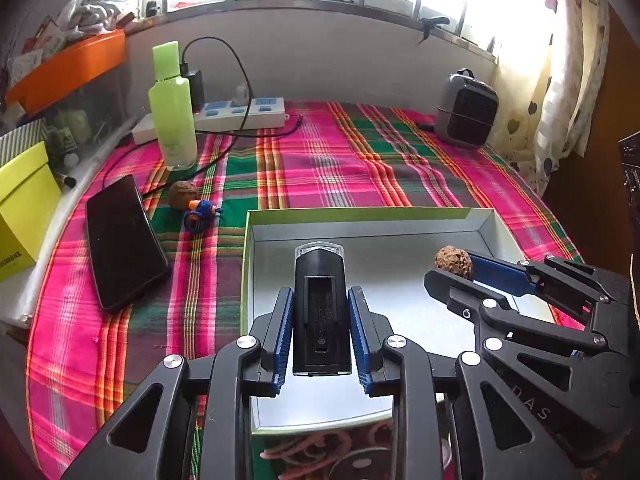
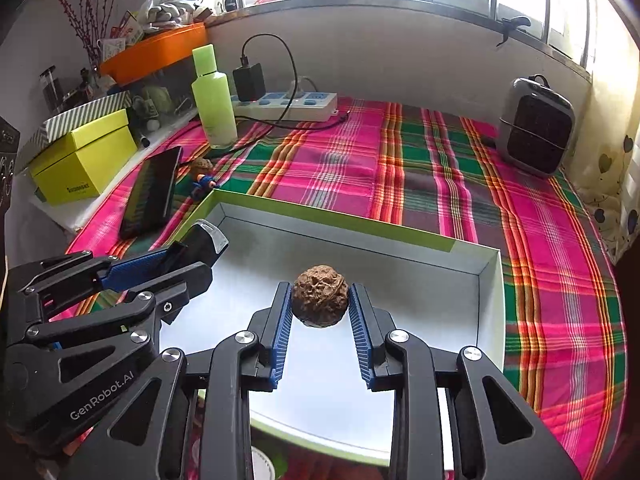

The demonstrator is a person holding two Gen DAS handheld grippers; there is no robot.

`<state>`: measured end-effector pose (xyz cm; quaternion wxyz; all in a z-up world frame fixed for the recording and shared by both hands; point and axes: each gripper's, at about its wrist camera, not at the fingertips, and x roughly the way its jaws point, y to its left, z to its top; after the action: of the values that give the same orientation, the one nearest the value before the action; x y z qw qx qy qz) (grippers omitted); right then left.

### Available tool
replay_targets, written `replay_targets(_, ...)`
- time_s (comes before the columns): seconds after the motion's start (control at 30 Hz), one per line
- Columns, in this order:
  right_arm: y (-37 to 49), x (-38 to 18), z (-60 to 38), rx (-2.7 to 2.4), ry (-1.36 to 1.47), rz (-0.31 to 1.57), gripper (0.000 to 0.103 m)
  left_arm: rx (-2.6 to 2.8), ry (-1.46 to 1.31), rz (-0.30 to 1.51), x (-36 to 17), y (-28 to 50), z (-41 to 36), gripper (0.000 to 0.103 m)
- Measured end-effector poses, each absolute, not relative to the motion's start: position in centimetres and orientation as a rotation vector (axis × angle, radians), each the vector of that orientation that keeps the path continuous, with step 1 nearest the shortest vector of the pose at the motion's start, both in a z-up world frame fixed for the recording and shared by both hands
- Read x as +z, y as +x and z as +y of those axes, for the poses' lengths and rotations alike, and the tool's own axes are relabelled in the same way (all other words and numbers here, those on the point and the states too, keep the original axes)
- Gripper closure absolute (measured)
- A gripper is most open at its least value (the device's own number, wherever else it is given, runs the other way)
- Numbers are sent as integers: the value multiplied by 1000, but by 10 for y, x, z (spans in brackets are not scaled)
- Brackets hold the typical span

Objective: Organize objects
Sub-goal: 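Carry the black device and the walnut over the green-and-white box with both grippers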

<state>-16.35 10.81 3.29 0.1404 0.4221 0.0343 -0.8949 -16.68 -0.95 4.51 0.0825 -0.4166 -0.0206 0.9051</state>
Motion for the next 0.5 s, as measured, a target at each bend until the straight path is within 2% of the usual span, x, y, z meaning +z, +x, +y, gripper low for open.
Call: replay_targets(0.5,-206,15,105,-2544,1319,143,73,2676,-1311,-25,27,-205,-5,78)
